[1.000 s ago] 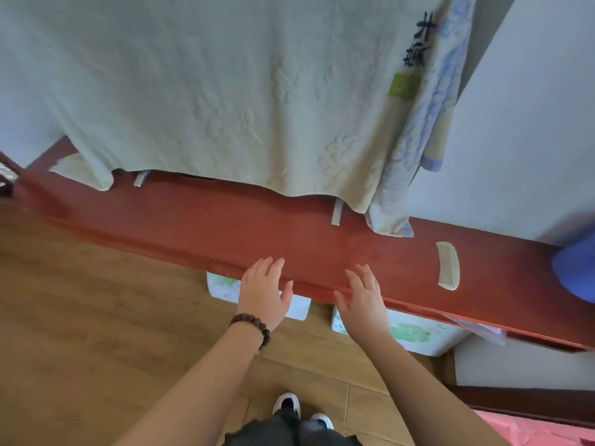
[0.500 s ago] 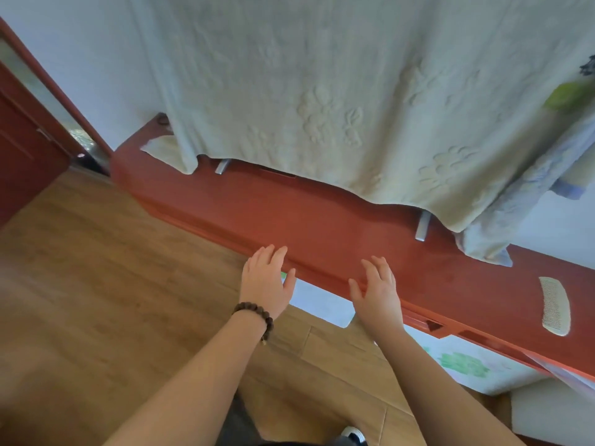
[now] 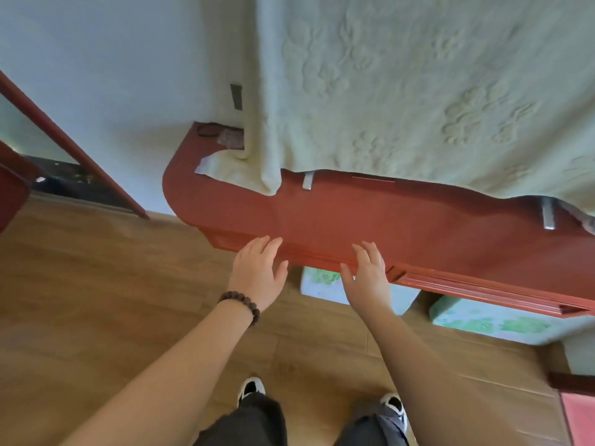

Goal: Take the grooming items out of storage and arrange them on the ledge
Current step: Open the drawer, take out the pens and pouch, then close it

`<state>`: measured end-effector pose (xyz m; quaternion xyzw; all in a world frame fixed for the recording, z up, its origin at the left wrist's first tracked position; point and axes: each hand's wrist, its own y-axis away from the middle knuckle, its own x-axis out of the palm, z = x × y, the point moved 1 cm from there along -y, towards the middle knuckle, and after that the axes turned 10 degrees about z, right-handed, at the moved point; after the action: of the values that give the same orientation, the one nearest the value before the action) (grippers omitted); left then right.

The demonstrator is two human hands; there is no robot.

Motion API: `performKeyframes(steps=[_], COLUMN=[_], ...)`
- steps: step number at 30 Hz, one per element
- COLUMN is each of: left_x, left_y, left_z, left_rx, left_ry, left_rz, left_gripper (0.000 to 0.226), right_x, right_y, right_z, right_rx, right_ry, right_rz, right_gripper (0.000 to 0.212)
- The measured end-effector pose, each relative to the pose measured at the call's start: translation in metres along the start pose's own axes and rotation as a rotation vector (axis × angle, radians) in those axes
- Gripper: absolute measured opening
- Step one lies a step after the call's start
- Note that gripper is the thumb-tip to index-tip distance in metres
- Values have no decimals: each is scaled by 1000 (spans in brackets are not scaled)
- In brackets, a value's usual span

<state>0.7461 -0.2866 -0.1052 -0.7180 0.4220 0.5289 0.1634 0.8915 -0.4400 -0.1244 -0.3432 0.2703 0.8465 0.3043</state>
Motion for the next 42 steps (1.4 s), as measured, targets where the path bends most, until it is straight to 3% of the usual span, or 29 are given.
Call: performKeyframes(steps=[10, 13, 15, 18, 21, 24, 28, 33, 38, 42], left_x=[17, 29, 45, 68, 87, 103, 110, 106, 108, 112], left_y=[3, -16, -32, -59, -79, -88, -97, -93, -65, -33], left_z=[63, 70, 76, 83, 91, 102, 106, 108, 110, 113], left_rx=[51, -14, -149, -480, -674, -697, -684, -686, -711, -740], left_ry=[24, 101, 318, 982, 1643, 1955, 2038, 2071, 2115, 2156], left_rz=[159, 191, 219, 282, 263, 149, 107, 142, 134, 135], left_gripper=[49, 46, 46, 65, 84, 89, 94, 99, 98, 90], right_x=[55, 68, 76, 92, 114, 130, 137, 138, 145, 152], right_y=[13, 3, -12, -41, -60, -63, -74, -72, -53, -25], right_z=[34, 21, 4, -23, -39, -45, -49, -51, -51, -51], right_rx=[73, 230, 427, 698, 716, 683, 630, 609, 683, 740], right_ry=[-1, -141, -346, -849, -1238, -1574, -1850, -1942, -1894, -1879], right_rz=[10, 78, 87, 73, 70, -18, -114, -97, -115, -131], right_gripper=[45, 43, 41, 29, 53, 76, 89, 96, 71, 64])
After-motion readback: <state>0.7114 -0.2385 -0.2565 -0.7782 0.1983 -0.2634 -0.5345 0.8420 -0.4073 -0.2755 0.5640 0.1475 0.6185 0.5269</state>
